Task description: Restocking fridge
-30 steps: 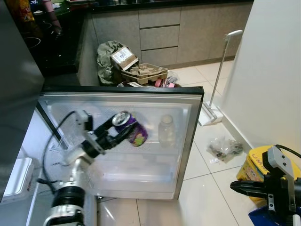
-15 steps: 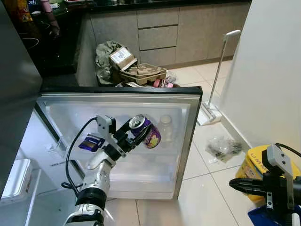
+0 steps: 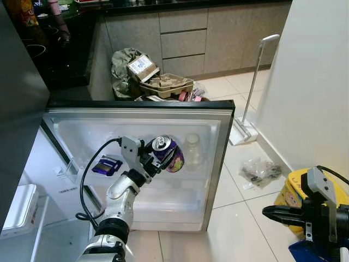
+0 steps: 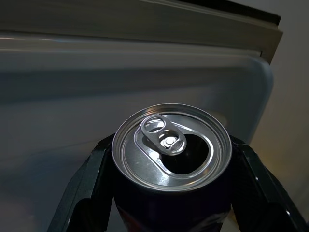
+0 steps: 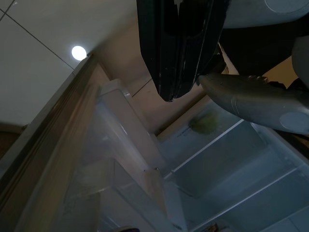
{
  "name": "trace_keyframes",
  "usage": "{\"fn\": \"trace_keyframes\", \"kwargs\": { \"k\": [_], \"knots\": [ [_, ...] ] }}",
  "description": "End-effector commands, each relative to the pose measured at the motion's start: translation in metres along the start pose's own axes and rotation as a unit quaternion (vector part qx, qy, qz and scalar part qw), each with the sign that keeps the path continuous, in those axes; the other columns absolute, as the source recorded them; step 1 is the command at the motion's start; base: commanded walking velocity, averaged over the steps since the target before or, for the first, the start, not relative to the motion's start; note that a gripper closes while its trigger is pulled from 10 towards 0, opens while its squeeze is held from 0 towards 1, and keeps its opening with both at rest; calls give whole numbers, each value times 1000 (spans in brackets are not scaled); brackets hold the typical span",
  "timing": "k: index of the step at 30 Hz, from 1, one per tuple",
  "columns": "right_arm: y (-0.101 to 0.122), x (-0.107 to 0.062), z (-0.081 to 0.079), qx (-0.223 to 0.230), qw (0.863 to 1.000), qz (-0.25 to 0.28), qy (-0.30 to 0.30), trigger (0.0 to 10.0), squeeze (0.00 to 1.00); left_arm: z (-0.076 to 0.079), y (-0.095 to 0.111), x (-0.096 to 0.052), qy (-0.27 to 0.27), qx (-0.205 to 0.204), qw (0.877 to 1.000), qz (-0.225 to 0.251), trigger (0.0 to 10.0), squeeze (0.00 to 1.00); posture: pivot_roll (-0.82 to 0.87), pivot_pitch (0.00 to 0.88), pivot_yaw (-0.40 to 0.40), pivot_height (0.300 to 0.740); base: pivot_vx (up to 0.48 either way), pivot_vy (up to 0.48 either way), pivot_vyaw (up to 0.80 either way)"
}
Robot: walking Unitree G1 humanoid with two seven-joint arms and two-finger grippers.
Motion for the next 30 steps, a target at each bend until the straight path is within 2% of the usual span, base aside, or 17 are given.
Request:
{"fn": "trace_keyframes", "kwargs": {
  "k": [1, 11, 19, 30],
  "knots": [
    [5, 3, -4, -7, 1000, 9, 8, 10000, 0, 8, -5, 5, -5, 2, 1000, -7, 10000, 0, -21, 0, 35, 740, 0, 0, 0],
    [4, 5, -6, -7, 1000, 7, 15, 10000, 0, 23, -13, 18, 6, 3, 1000, -7, 10000, 0, -26, 0, 34, 740, 0, 0, 0],
    [-3, 5, -7, 0, 1000, -12, 13, 10000, 0, 39, -14, 30, -13, 11, 1000, -8, 10000, 0, -33, 0, 37, 740, 0, 0, 0],
    [-6, 6, -7, 3, 1000, -16, 11, 10000, 0, 43, -22, 30, -15, 36, 999, -32, 10000, 0, -32, 0, 42, 740, 0, 0, 0]
  ]
}}
Point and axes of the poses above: a point about 5 cm out from each wrist's last joint towards the gripper, its own x axis pointing out of the wrist towards the gripper, its own y axis along the axis of the wrist's last joint, z = x × y, the point moved 5 cm from there along x, pointing out of the wrist towards the gripper
